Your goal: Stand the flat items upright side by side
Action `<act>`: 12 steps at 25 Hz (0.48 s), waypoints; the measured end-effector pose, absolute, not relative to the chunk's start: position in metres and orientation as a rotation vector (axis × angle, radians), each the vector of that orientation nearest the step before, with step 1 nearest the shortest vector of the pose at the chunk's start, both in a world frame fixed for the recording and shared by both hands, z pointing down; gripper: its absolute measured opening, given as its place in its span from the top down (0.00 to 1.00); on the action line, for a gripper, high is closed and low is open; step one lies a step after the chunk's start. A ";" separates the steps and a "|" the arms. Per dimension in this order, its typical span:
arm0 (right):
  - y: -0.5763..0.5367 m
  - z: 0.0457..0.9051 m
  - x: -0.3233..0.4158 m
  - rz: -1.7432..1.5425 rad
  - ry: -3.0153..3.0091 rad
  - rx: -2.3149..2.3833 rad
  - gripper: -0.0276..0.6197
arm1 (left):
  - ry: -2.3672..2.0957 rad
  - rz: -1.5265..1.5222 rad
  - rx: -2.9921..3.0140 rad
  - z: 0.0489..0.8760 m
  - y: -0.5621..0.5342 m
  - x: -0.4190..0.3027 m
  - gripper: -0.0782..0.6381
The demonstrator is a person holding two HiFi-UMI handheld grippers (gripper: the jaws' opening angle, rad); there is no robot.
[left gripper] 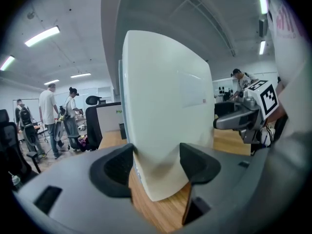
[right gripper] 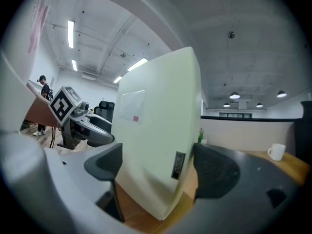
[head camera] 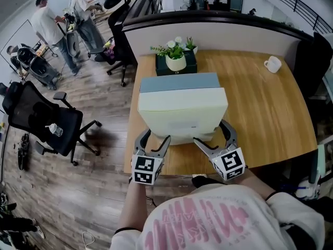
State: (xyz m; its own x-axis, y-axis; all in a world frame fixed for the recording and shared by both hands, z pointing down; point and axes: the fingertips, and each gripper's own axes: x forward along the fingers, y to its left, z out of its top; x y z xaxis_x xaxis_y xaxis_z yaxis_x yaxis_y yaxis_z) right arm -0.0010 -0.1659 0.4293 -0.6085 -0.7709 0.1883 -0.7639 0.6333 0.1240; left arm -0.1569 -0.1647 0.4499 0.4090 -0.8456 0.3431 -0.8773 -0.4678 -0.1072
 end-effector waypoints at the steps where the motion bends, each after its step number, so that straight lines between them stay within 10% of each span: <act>1: -0.166 0.431 -0.001 -0.042 -2.628 1.257 0.27 | -1.569 0.547 2.566 0.450 -0.166 -0.157 0.47; 12: -0.173 0.440 -0.002 -0.005 -2.594 1.258 0.27 | -1.582 0.564 2.550 0.461 -0.171 -0.160 0.46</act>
